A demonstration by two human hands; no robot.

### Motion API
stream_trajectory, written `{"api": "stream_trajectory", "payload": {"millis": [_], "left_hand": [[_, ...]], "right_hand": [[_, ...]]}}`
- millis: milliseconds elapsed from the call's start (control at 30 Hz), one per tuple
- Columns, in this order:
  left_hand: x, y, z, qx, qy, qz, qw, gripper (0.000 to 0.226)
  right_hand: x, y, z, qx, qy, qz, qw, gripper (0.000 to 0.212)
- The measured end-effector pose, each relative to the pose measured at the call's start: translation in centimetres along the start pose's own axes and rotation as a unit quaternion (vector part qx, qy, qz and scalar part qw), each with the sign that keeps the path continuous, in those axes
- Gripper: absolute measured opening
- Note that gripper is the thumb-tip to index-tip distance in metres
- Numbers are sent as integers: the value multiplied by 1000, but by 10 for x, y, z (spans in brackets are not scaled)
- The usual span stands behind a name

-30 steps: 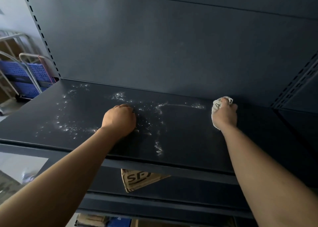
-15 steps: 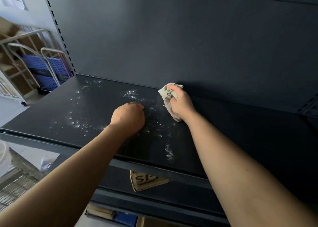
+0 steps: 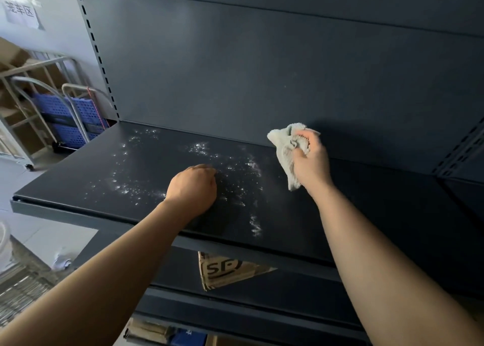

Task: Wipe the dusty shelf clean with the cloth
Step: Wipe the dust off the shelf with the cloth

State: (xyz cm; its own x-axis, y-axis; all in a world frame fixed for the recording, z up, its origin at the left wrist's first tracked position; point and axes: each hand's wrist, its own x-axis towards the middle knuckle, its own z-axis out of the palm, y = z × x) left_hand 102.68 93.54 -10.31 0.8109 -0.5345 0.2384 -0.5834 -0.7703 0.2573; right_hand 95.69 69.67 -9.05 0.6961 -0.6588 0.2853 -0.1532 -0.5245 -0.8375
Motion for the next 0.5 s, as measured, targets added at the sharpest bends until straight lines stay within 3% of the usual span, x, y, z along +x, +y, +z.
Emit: {"api": "stream_trajectory", "payload": {"millis": [100,200,333,433,500], "left_hand": [[-7,-2,-2,0,-21,-2,1000,30],[-13,-2,-5,-6,-25,-1,1000,33],[-17,-3,-6,-7,-30,5,1000,34],[-18,-7,-9,-11,-30,2,999,36],[-18,-10,-11,-10,-32,4,999,39]], "right_hand": [[-10,6,11,-155,-86,-8,984,38],[-11,3,6,-105,-18,-2,994,36],[-13,9,-4,-123,-62,7,990,37],[-8,9,-20,-84,24,40,995,36],[-6,18,-29,-173,58,94,979,35]]}}
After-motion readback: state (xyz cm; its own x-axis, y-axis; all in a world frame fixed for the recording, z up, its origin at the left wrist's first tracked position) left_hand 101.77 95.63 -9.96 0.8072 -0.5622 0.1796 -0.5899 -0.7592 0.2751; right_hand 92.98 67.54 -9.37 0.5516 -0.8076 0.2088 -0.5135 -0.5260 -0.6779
